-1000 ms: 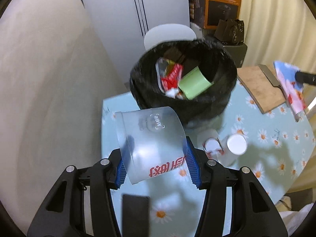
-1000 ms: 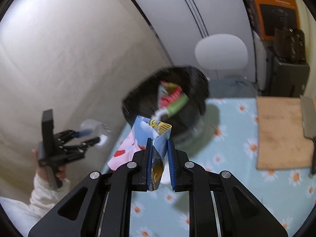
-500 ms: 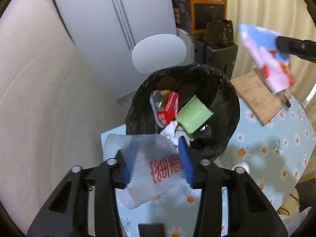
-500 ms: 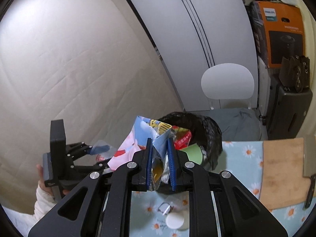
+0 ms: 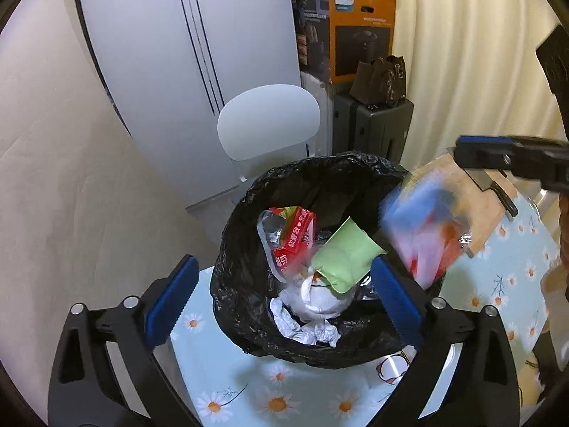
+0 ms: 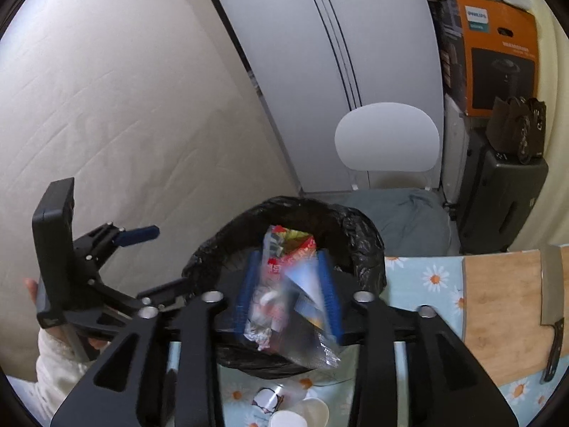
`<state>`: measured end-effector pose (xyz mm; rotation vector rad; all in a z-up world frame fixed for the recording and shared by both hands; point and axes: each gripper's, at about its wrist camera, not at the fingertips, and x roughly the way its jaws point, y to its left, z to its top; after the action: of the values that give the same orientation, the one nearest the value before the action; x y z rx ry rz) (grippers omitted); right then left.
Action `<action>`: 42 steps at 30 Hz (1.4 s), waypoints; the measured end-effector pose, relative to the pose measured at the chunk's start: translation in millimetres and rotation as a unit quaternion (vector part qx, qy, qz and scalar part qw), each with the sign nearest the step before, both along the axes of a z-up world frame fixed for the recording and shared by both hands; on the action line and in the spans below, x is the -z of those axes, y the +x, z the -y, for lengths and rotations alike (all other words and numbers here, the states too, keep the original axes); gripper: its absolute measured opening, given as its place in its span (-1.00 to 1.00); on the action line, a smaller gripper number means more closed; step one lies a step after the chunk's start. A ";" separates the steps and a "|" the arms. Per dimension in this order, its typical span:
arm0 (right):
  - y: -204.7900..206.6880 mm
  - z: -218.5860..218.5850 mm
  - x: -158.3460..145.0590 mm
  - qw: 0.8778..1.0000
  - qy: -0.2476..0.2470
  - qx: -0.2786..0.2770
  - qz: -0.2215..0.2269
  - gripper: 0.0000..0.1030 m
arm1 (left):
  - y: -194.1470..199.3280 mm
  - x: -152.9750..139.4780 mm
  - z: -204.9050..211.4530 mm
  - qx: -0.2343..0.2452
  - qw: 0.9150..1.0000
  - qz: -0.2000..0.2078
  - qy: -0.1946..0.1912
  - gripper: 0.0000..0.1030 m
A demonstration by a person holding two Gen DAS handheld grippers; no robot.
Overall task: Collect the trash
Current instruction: 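Open both grippers to drop the juice box and frosted cup in, then move both grippers back to the white paper cups on the table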
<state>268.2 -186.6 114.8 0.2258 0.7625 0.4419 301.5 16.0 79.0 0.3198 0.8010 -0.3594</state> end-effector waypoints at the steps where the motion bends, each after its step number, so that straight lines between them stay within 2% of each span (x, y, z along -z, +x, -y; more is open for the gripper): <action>1: -0.4 0.6 0.7 1.000 -0.003 0.002 0.000 0.18 | -0.4 2.5 -1.2 -0.002 1.000 -0.002 0.000 0.87; 8: -11.5 7.8 7.8 1.000 -0.016 0.009 0.002 0.57 | -11.1 19.6 -15.0 -0.024 0.999 -0.024 -0.003 0.88; 12: -18.2 8.7 17.5 1.000 -0.029 0.007 -0.010 0.66 | -21.7 24.1 -23.8 -0.041 0.999 -0.027 -0.003 0.88; 16: -29.1 7.3 32.3 0.999 -0.040 -0.002 -0.022 0.69 | -33.9 28.4 -30.3 -0.056 0.998 -0.027 -0.005 0.88; 23: -53.8 6.8 79.3 0.996 -0.058 -0.027 -0.065 0.69 | -59.9 42.1 -37.7 -0.069 0.997 -0.036 -0.028 0.88; 29: -73.5 3.7 108.7 0.992 -0.071 -0.055 -0.083 0.69 | -77.3 60.2 -37.0 -0.091 0.995 -0.040 -0.013 0.88; 37: -94.4 -11.4 149.9 0.987 -0.063 -0.107 -0.106 0.69 | -102.9 76.4 -39.2 -0.118 0.992 -0.051 -0.013 0.88; 42: -97.7 -23.5 175.9 0.983 -0.076 -0.120 -0.117 0.69 | -120.6 88.7 -38.5 -0.133 0.989 -0.063 -0.019 0.88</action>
<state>170.5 -163.2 -61.1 0.0423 1.0559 0.5880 181.0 54.5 -9.7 0.1525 0.9474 -0.1440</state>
